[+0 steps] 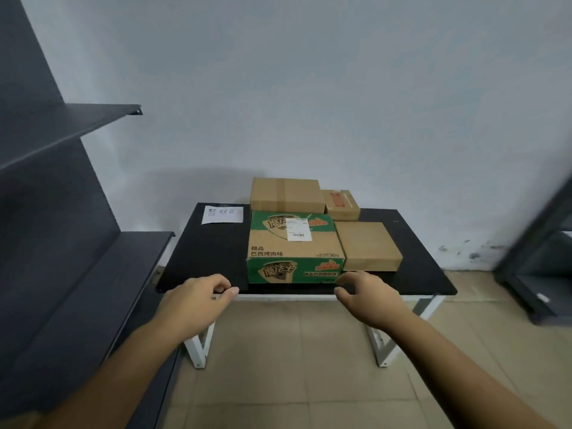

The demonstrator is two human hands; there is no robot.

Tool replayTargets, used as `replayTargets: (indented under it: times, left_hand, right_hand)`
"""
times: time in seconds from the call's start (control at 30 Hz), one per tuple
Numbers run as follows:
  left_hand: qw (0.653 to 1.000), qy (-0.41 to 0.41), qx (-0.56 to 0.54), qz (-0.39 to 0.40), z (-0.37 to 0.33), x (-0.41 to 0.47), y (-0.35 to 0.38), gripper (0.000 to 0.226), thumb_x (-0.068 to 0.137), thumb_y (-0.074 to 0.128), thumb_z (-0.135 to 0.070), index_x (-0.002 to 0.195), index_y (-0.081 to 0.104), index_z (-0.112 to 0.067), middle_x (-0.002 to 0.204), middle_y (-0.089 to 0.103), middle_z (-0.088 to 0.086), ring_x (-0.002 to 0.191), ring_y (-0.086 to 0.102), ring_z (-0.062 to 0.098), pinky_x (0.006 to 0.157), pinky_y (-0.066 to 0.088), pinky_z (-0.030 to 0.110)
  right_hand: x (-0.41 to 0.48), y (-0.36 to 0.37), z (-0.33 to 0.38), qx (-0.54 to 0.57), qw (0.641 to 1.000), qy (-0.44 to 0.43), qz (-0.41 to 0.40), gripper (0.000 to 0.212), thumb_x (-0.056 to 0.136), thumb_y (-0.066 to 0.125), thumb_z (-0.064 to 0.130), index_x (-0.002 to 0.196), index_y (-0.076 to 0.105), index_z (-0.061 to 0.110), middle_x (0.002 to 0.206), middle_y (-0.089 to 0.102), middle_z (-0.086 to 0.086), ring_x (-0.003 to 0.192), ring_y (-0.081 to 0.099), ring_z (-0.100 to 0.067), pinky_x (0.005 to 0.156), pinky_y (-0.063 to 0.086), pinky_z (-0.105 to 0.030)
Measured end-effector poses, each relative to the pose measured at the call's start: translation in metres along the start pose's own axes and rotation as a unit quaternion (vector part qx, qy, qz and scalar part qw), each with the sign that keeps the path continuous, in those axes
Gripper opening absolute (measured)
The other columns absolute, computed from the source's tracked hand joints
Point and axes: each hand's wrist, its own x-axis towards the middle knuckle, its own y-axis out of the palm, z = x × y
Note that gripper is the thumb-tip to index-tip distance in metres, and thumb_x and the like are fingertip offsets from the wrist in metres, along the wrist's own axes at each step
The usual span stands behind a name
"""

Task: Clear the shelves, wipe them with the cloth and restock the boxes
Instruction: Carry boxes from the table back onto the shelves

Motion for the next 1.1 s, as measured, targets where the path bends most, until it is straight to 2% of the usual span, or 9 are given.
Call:
replayTargets:
  times: [0.3,0.47,0.6,0.73,0.87,1.0,1.1]
  left_hand:
    - [0.998,0.029,0.009,0.05,0.003,0.103,0.006,0.03,0.099,0.044,-0.062,0.114,0.06,-0.043,0.109,0.065,-0.02,0.096,0.061,0.003,0.085,0.054,0.035]
    - [0.998,0.031,0.011,0.06,0.004,0.149,0.014,0.03,0.099,0.044,-0.061,0.114,0.06,-0.042,0.11,0.065,-0.02,0.095,0.06,0.001,0.079,0.051,0.03]
    - [0.998,0.024,0.013,0.065,0.001,0.186,0.025,0.028,0.1,0.044,-0.06,0.115,0.06,-0.041,0.111,0.065,-0.02,0.095,0.06,0.001,0.08,0.052,0.031]
    - [0.997,0.005,0.026,0.069,0.0,0.229,0.035,0.025,0.101,0.045,-0.058,0.114,0.058,-0.042,0.11,0.065,-0.02,0.091,0.059,-0.001,0.076,0.05,0.027]
    - [0.997,-0.016,0.039,0.069,-0.009,0.274,0.045,0.025,0.101,0.045,-0.056,0.115,0.058,-0.041,0.107,0.065,-0.021,0.089,0.059,-0.003,0.069,0.046,0.024]
    - [0.996,-0.032,0.031,0.075,-0.019,0.312,0.06,0.025,0.101,0.045,-0.056,0.113,0.059,-0.04,0.103,0.065,-0.021,0.086,0.06,-0.003,0.066,0.045,0.022]
    - [0.994,-0.051,0.034,0.085,-0.016,0.334,0.072,0.026,0.101,0.044,-0.058,0.111,0.059,-0.04,0.106,0.066,-0.021,0.088,0.06,-0.002,0.069,0.047,0.026]
  right_hand:
    - [0.067,0.0,-0.021,0.002,0.997,0.074,0.009,0.031,0.1,0.056,0.041,0.128,0.064,0.029,0.122,0.067,0.009,0.1,0.062,-0.006,0.082,0.055,-0.027]
    - [0.11,0.0,-0.039,-0.009,0.996,0.091,0.018,0.03,0.101,0.053,0.042,0.123,0.067,0.028,0.116,0.069,0.009,0.091,0.062,-0.004,0.067,0.049,-0.022]
    - [0.151,0.003,-0.06,-0.006,0.995,0.095,0.028,0.029,0.1,0.052,0.043,0.12,0.068,0.029,0.105,0.069,0.011,0.088,0.064,-0.004,0.077,0.057,-0.029]
    - [0.201,0.005,-0.081,0.009,0.994,0.1,0.043,0.031,0.1,0.052,0.045,0.124,0.063,0.029,0.098,0.064,0.015,0.083,0.064,0.0,0.076,0.06,-0.03]
    - [0.254,0.001,-0.101,0.023,0.992,0.101,0.073,0.033,0.101,0.052,0.043,0.129,0.059,0.029,0.11,0.068,0.007,0.092,0.066,-0.007,0.085,0.06,-0.035]
    - [0.298,-0.001,-0.122,0.009,0.991,0.104,0.081,0.032,0.101,0.052,0.043,0.129,0.059,0.03,0.115,0.067,0.005,0.09,0.065,-0.007,0.082,0.059,-0.033]
    - [0.325,-0.002,-0.131,0.006,0.989,0.107,0.103,0.035,0.102,0.052,0.043,0.134,0.056,0.029,0.111,0.064,0.008,0.086,0.061,-0.004,0.07,0.053,-0.026]
